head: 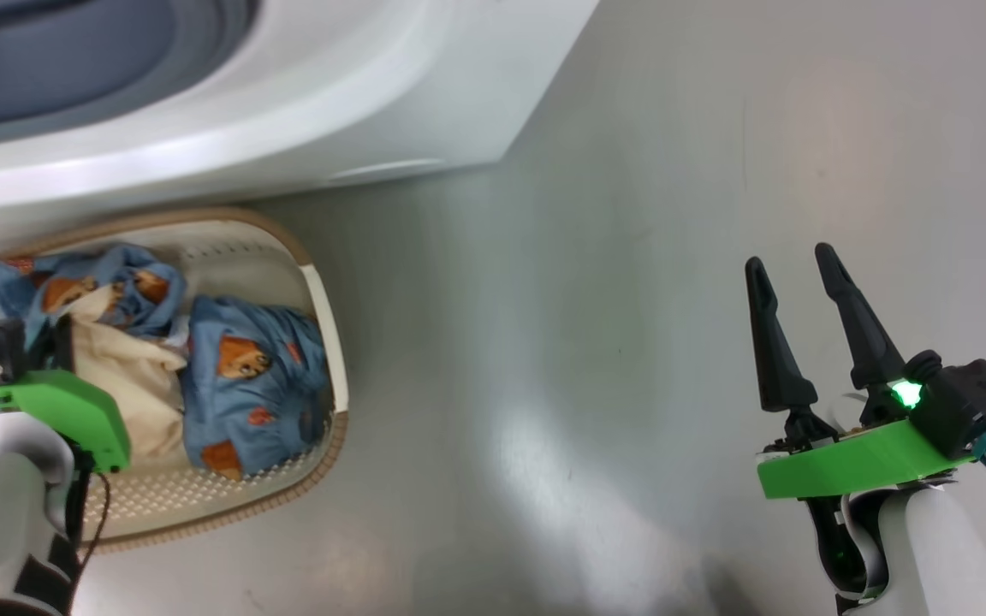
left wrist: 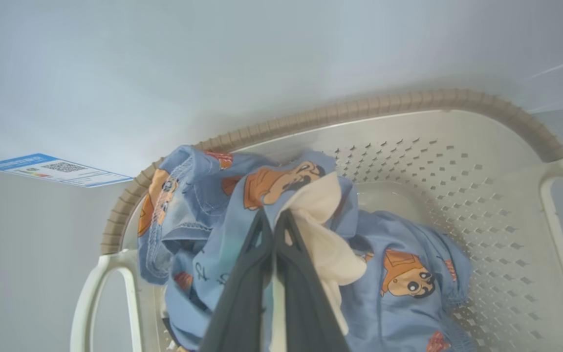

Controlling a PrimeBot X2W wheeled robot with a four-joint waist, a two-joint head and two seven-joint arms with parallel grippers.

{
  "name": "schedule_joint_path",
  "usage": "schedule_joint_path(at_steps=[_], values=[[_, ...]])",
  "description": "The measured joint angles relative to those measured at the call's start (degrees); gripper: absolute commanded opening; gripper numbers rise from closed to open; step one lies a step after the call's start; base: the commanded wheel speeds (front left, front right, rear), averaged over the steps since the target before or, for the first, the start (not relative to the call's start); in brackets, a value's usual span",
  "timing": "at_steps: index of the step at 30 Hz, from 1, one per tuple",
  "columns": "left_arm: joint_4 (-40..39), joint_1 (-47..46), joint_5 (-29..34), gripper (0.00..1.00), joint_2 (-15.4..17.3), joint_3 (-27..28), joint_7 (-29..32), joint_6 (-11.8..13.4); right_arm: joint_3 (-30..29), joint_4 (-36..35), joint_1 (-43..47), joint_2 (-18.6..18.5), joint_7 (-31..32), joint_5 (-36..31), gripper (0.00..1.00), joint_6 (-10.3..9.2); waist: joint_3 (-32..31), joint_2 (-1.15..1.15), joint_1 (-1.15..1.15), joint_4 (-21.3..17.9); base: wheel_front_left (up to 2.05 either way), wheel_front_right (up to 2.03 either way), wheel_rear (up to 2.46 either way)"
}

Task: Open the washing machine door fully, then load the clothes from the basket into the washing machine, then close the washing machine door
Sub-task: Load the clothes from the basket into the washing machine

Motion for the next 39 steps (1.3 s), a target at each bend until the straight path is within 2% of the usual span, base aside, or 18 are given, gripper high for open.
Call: schedule_joint_path(at_steps=[11,26,39], values=[[-19.50,11.90,-1.44,0.00,-2.52,1.76,-0.01,1.10,-0.29,1.47,3.24,-0.03,0.00,-0.59,1.00,0.00,-7.86,0.00,0.00,1.74,0.00,0.00,0.00],[-44.77,27.31,-2.18,0.00,-5.69,5.03,-0.26,1.18,-0.25,2.53,8.34,-0.01,0.01,-1.18,1.00,0.00,-20.12,0.00,0.00,3.09,0.00,0.00,0.00],[-56.27,32.55,-1.83,0.00,-6.86,4.92,-0.36,1.11,-0.21,3.27,10.81,0.00,0.00,-1.18,1.00,0.00,-27.55,0.00,0.00,3.14,0.00,0.00,0.00]])
